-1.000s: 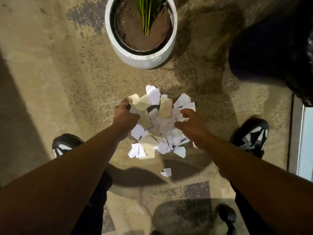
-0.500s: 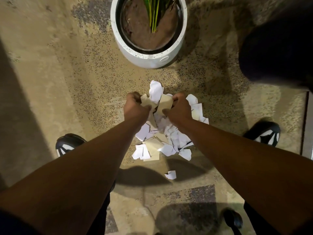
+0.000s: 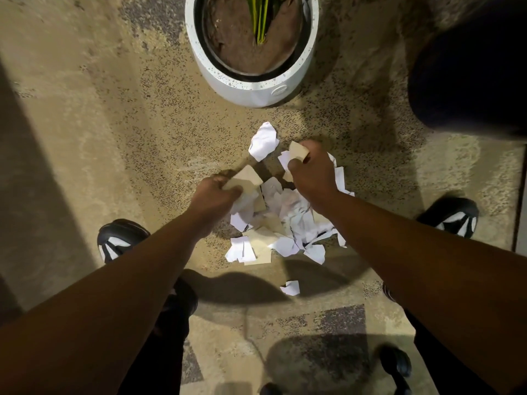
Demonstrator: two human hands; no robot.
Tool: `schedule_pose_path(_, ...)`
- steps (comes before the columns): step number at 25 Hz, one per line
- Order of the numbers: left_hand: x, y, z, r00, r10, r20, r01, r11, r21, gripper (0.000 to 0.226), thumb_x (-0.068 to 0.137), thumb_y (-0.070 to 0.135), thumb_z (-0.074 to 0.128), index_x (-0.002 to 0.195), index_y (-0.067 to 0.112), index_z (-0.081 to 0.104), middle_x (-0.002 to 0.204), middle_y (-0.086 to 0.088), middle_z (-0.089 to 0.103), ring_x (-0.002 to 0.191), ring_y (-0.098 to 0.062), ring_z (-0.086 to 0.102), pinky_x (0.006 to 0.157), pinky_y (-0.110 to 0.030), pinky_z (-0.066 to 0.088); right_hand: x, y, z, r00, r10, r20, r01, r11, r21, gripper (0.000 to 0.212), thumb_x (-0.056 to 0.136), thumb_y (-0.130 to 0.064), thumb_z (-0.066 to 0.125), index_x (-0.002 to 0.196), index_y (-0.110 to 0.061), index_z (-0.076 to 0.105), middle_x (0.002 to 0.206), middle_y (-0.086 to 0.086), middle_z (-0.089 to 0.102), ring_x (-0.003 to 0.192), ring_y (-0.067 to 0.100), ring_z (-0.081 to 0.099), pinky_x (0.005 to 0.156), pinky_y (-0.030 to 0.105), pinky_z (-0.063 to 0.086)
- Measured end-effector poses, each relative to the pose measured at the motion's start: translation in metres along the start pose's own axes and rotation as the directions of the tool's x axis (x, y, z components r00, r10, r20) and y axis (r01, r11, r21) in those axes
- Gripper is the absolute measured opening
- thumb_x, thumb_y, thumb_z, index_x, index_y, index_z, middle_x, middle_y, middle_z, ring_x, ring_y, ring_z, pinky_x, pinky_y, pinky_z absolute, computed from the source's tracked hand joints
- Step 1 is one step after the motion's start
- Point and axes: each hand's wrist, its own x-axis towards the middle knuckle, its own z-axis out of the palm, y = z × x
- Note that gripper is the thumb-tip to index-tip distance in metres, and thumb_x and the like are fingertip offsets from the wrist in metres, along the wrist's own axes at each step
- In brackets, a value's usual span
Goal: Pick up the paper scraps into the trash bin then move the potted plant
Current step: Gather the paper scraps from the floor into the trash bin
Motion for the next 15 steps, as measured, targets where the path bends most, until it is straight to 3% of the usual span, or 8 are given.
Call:
schedule_pose_path(2, 0.006, -0.011, -0.003, 0.997, -0.011, 0.072, 0.001, 0.990, 0.143, 0.013, 0.090, 0.013, 0.072, 0.097, 0.002, 0.071, 0.110, -0.016, 0.067, 0.085, -0.024, 0.068, 0.062, -0.026, 0.057, 0.005, -0.010, 0.004, 0.981, -0.150, 0.123, 0.165, 0.978, -0.126, 0.032, 0.083, -0.016, 0.053, 0.114, -0.011, 0.063, 0.098, 0.007, 0.063, 0.095, 0.030, 0.061, 0.080, 0.038, 0.050)
schedule_pose_path(5, 0.008, -0.021, 0.004, 0.996, 0.074, 0.041, -0.083, 0.939, 0.334, 0.012, 0.083, 0.011, 0.077, 0.080, 0.001, 0.071, 0.111, -0.014, 0.065, 0.075, -0.016, 0.062, 0.048, -0.011, 0.046, 0.018, -0.022, 0.016, 0.881, -0.390, 0.267, 0.458, 0.843, -0.283, 0.029, 0.084, -0.018, 0.054, 0.105, -0.006, 0.070, 0.112, 0.017, 0.059, 0.104, 0.033, 0.058, 0.091, 0.038, 0.048)
schedule_pose_path(8, 0.009, -0.026, 0.019, 0.989, 0.151, 0.007, -0.140, 0.895, 0.423, 0.018, 0.082, 0.014, 0.076, 0.093, 0.000, 0.074, 0.120, -0.007, 0.057, 0.085, -0.010, 0.053, 0.052, 0.001, 0.040, 0.034, -0.024, 0.026, 0.789, -0.485, 0.378, 0.614, 0.655, -0.441, 0.021, 0.088, -0.019, 0.064, 0.103, -0.012, 0.075, 0.148, 0.019, 0.042, 0.125, 0.040, 0.046, 0.105, 0.039, 0.040)
schedule_pose_path(10, 0.010, -0.027, 0.028, 0.988, 0.155, 0.005, -0.139, 0.868, 0.477, 0.024, 0.081, 0.017, 0.073, 0.101, 0.003, 0.074, 0.125, -0.005, 0.046, 0.094, -0.010, 0.044, 0.059, 0.002, 0.039, 0.039, -0.023, 0.028, 0.790, -0.431, 0.435, 0.611, 0.607, -0.509, 0.017, 0.088, -0.015, 0.066, 0.100, -0.019, 0.077, 0.155, 0.015, 0.035, 0.125, 0.040, 0.042, 0.102, 0.035, 0.037)
schedule_pose_path(12, 0.013, -0.027, 0.035, 0.992, 0.125, -0.022, -0.099, 0.871, 0.481, 0.028, 0.076, 0.019, 0.072, 0.100, 0.006, 0.075, 0.123, -0.005, 0.049, 0.095, -0.014, 0.052, 0.069, -0.012, 0.048, 0.040, -0.025, 0.031, 0.778, -0.467, 0.421, 0.625, 0.646, -0.438, 0.015, 0.083, -0.006, 0.071, 0.094, -0.010, 0.079, 0.139, 0.024, 0.049, 0.119, 0.041, 0.048, 0.098, 0.030, 0.038)
schedule_pose_path(13, 0.013, -0.025, 0.038, 0.991, 0.127, -0.042, -0.092, 0.878, 0.469, 0.027, 0.073, 0.019, 0.073, 0.097, 0.006, 0.075, 0.118, -0.005, 0.056, 0.091, -0.017, 0.059, 0.065, -0.019, 0.051, 0.041, -0.026, 0.032, 0.776, -0.484, 0.405, 0.627, 0.665, -0.406, 0.014, 0.081, -0.002, 0.072, 0.094, -0.003, 0.079, 0.126, 0.027, 0.057, 0.116, 0.040, 0.052, 0.095, 0.028, 0.039)
schedule_pose_path(15, 0.010, -0.019, 0.040, 0.990, 0.128, -0.057, -0.089, 0.890, 0.446, 0.020, 0.072, 0.014, 0.074, 0.090, 0.005, 0.076, 0.101, -0.004, 0.067, 0.082, -0.021, 0.066, 0.057, -0.021, 0.045, 0.044, -0.029, 0.029, 0.826, -0.407, 0.390, 0.554, 0.713, -0.430, 0.018, 0.084, -0.004, 0.069, 0.099, 0.003, 0.076, 0.107, 0.025, 0.068, 0.109, 0.037, 0.059, 0.085, 0.029, 0.044)
